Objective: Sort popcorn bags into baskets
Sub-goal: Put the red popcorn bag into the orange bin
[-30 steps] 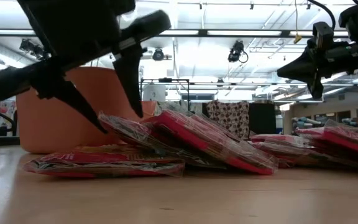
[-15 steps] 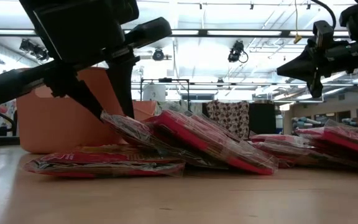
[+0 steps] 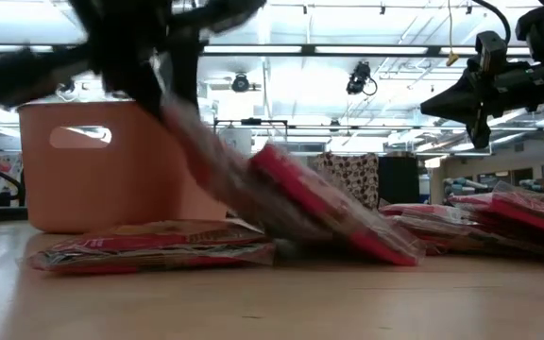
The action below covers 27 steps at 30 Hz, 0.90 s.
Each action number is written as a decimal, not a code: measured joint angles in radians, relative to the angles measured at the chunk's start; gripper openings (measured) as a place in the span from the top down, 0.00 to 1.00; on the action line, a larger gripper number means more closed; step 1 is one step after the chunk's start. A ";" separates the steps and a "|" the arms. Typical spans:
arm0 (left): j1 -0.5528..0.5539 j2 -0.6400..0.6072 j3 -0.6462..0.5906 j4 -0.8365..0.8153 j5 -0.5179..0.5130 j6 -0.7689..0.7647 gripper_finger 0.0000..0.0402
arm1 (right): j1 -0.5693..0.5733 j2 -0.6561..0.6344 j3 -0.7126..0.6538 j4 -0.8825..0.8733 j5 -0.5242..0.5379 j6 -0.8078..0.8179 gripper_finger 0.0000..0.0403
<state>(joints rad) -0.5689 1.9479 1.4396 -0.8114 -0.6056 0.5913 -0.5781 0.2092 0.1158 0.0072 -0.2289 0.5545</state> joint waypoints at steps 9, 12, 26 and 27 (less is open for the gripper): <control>0.012 -0.097 0.069 0.008 -0.018 0.031 0.98 | 0.000 0.000 0.000 0.007 0.000 0.000 0.90; 0.011 -0.131 0.069 -0.002 -0.054 0.050 0.98 | 0.000 0.000 0.000 0.007 0.000 0.000 0.90; 0.080 -0.294 0.067 -0.290 -0.148 -0.069 0.99 | 0.000 0.000 0.000 0.018 0.000 0.000 0.90; 0.090 -0.312 0.065 -0.312 -0.145 -0.104 0.99 | 0.000 0.000 0.000 0.019 0.000 0.000 0.90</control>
<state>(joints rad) -0.4791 1.6358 1.5047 -1.1233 -0.7503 0.4876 -0.5781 0.2091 0.1158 0.0260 -0.2291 0.5545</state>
